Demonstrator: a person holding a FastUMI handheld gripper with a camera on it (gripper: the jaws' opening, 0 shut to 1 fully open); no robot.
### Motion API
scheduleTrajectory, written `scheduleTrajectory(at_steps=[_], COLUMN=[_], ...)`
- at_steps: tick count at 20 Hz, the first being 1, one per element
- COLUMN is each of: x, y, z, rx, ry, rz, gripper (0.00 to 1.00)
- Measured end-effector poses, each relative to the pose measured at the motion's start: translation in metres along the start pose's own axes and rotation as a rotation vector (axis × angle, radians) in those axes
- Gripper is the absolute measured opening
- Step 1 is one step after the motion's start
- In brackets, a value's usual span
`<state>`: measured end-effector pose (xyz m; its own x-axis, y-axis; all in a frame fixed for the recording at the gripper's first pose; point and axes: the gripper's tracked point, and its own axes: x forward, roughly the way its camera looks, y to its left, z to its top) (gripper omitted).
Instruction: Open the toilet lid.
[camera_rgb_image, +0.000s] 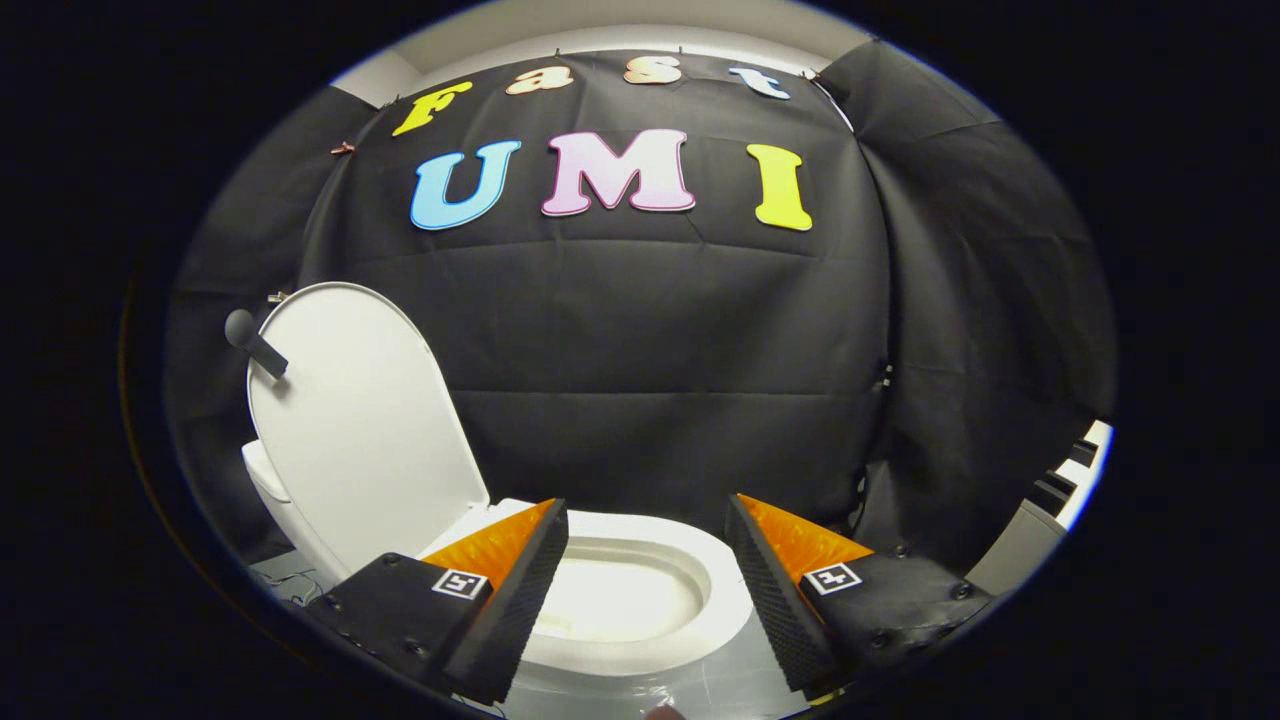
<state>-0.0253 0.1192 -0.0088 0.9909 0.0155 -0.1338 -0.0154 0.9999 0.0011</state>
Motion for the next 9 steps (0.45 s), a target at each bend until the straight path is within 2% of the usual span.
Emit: scheduleTrajectory(at_steps=[9], x=[-0.0036], y=[-0.0105], z=[0.0066], rx=[0.013], ry=[-0.060], rz=[0.001], gripper=[0.99])
